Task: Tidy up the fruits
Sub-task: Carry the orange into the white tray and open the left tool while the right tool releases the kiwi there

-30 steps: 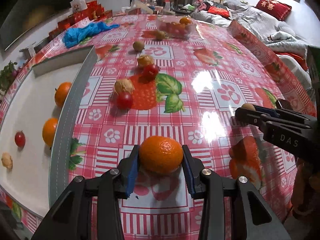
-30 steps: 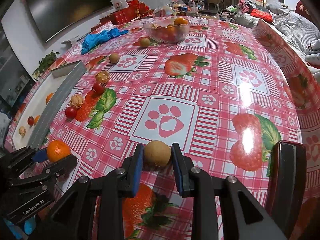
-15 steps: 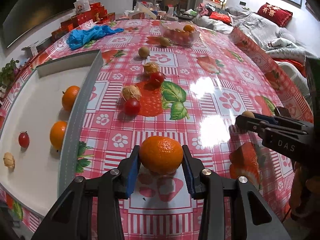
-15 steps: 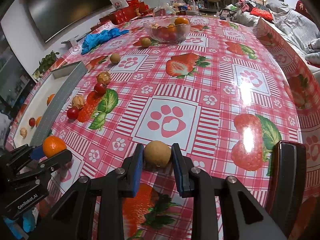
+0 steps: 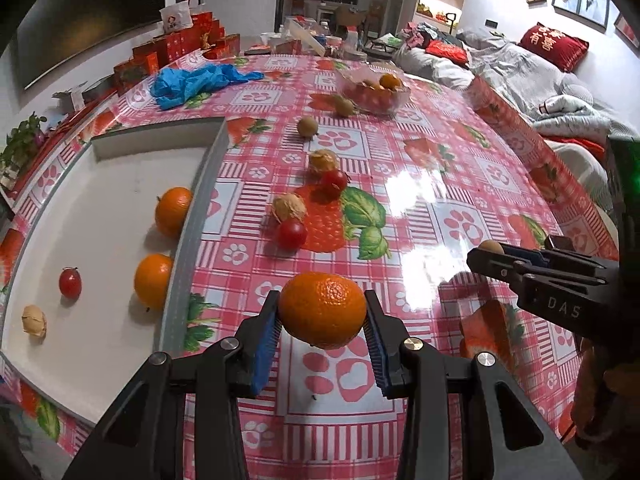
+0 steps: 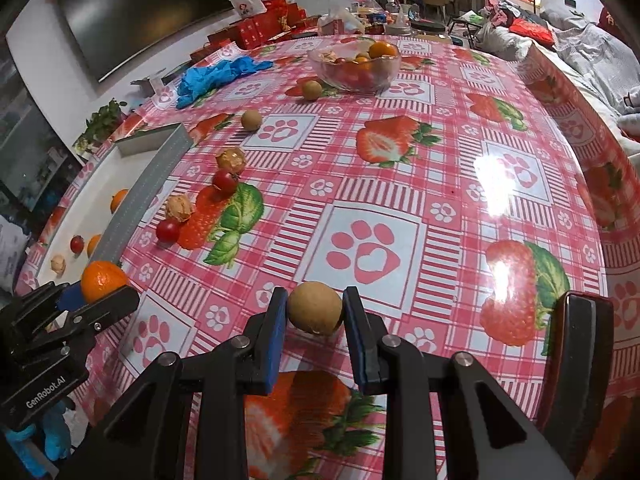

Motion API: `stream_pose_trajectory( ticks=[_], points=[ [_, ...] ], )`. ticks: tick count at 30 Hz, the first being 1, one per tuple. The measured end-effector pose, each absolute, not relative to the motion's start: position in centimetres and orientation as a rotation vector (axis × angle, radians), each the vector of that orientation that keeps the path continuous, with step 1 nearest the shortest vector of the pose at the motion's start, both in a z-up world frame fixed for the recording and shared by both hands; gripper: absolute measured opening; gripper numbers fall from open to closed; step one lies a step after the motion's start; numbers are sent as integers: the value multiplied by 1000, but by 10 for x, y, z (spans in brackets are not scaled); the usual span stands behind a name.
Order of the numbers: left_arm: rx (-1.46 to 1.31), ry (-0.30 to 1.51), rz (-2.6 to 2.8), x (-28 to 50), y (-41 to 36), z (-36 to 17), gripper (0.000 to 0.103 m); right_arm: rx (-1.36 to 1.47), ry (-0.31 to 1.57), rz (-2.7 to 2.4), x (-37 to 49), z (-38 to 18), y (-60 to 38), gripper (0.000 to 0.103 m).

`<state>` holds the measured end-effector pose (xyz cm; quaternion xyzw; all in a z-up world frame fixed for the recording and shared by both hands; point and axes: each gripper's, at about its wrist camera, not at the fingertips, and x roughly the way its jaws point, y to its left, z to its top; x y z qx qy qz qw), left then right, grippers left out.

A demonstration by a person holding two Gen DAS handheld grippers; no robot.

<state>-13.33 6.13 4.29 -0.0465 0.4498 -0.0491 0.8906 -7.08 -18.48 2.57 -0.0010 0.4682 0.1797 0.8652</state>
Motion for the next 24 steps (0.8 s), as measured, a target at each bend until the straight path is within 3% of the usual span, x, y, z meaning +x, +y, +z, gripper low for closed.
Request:
stream_pose_trajectory(
  ticks=[24],
  points=[
    [-176,870,2,-138,140,62,41,-103,980,556,-62,60,-74,31]
  ],
)
